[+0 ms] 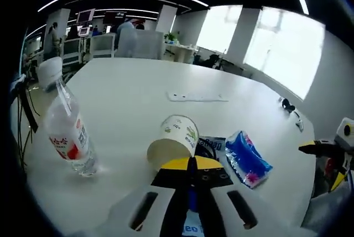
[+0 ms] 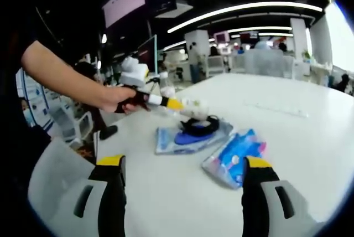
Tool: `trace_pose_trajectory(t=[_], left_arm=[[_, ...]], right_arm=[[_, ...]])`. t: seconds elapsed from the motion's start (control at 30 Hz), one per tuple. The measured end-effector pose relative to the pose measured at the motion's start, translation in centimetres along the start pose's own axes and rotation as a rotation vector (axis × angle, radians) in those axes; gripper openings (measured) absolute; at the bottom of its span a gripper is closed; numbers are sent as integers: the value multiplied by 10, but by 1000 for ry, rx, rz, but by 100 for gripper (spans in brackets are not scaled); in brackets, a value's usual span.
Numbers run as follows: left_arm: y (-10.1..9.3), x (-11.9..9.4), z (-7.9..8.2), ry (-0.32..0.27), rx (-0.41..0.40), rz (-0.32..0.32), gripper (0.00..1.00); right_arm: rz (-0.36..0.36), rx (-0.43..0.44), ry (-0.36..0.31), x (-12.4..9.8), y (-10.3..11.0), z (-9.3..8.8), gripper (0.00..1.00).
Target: Arrange the tabletop items into an orderly group along one side of the table until the central work area is clear of visible clutter.
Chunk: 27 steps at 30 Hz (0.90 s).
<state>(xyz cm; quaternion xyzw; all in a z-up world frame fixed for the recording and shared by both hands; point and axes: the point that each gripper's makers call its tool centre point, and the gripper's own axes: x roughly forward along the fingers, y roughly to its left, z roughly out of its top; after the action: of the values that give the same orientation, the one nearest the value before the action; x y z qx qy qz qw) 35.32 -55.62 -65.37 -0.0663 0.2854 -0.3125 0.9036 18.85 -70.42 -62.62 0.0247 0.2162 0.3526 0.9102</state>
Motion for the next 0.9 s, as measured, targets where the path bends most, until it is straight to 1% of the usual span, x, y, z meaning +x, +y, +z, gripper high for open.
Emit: trace_pose_trajectory(t=[0.17, 0.3, 0.33, 0.43, 0.57, 0.6, 0.73, 0.8, 0.9], left_arm=[[-9, -3, 3, -10, 9, -34, 0], [-21, -6, 5, -23, 13, -75, 0], [-25, -6, 6, -29, 16, -96, 0], [-32, -8, 5, -24, 41, -119, 0], [-36, -10, 4, -27, 40, -139, 0], [-38, -11, 4, -32, 39, -153, 0], [-49, -14, 4, -32, 55, -205, 0], [-55, -15, 4, -33, 45, -230, 0], [-61, -18, 4, -33, 53, -258, 0]], right_arm=[[-1, 1, -8, -1, 0, 3, 85], [0, 0, -13, -2, 0, 4, 84], [0, 0, -13, -2, 1, 5, 84], [2, 7, -16, -2, 1, 5, 84], [4, 13, -18, -2, 3, 4, 83], [4, 12, -16, -2, 3, 4, 83], [4, 13, -22, -2, 3, 5, 81], [1, 17, -30, -2, 2, 6, 79], [2, 24, -34, -2, 2, 6, 77]])
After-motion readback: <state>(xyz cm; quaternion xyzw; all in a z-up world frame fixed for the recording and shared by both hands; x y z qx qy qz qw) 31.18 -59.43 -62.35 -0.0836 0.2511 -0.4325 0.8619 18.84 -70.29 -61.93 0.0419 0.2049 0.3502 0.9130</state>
